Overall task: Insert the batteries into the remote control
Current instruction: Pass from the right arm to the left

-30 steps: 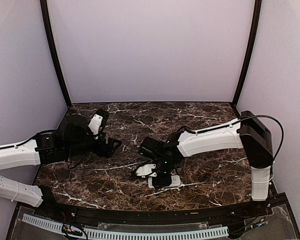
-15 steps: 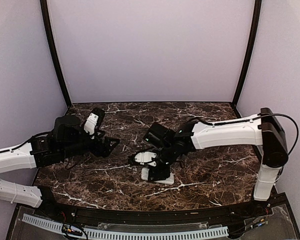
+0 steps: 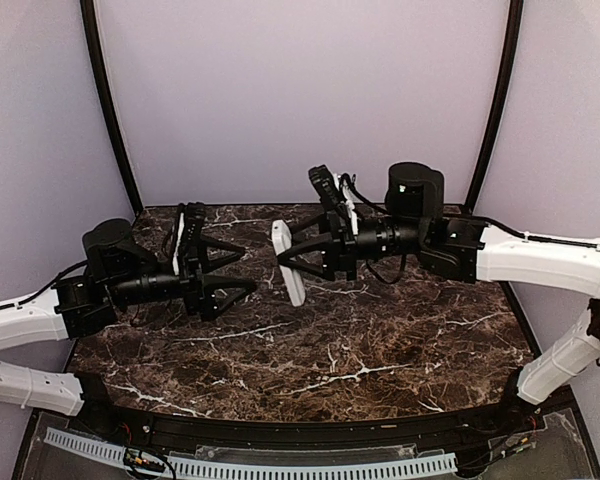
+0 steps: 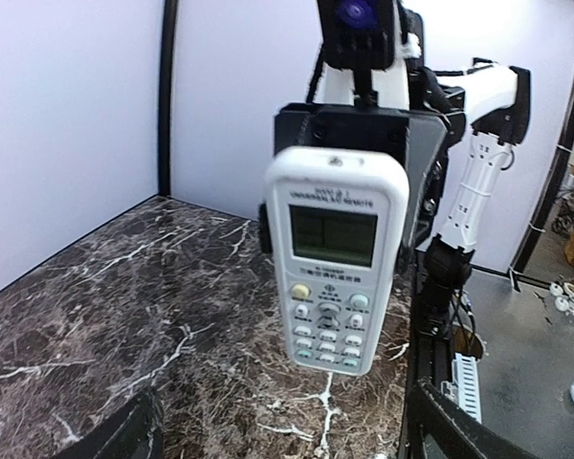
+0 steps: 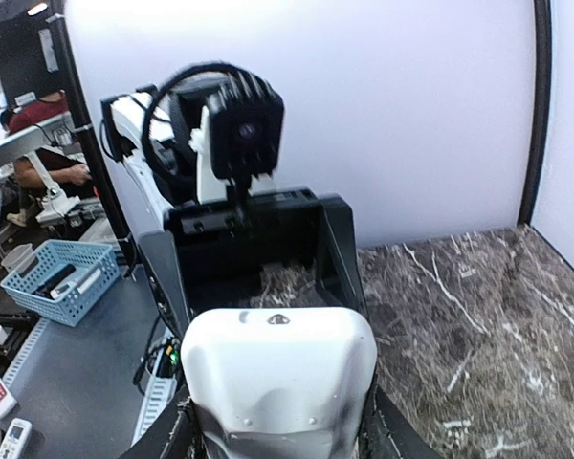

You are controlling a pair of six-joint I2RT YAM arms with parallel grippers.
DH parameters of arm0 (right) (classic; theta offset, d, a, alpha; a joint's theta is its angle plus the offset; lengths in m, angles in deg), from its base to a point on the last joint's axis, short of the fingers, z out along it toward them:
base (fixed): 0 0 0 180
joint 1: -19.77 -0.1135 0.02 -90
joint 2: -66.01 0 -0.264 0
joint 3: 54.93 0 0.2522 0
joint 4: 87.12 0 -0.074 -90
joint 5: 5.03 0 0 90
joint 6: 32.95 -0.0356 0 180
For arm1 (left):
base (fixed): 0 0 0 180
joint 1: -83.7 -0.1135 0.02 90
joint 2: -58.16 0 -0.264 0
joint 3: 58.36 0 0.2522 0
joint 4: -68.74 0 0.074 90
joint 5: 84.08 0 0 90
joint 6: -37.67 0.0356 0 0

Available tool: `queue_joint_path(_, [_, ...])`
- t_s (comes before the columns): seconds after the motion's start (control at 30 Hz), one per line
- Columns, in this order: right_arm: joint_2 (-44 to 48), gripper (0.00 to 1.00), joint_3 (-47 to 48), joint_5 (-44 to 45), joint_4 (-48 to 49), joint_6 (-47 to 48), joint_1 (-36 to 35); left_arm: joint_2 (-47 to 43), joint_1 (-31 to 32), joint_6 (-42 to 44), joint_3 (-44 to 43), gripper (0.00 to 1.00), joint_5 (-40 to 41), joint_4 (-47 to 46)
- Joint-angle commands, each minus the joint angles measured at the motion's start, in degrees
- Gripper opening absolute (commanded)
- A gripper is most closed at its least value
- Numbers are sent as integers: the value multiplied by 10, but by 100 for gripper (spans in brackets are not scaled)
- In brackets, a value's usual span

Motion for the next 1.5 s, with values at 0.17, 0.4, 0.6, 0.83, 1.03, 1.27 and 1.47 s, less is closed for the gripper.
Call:
queue_joint_path(0.17, [-2,25,6,-81,214,-121,-5,71,12,-17,-59,91,-135,-108])
queue_joint_path(0.4, [-9,24,8,-64,222,-119,-11,115,39,3,-98,88,-84,-112])
queue_joint_path(0.6, [-7,24,-2,-48,232,-118,-15,137,58,6,-110,72,-44,-120])
queue_joint_path(0.83, [-3,23,-17,-39,239,-120,-16,144,64,6,-110,43,-38,-132])
queue_joint_path(1.03, [3,38,-24,-5,207,-112,-15,139,64,-10,-107,19,-4,-115])
queue_joint_path(1.27, [28,99,-1,233,23,-134,-7,183,65,-127,-151,0,215,58])
queue_joint_path(1.47, [41,99,-2,498,-149,-183,-4,295,47,-284,-201,0,335,237])
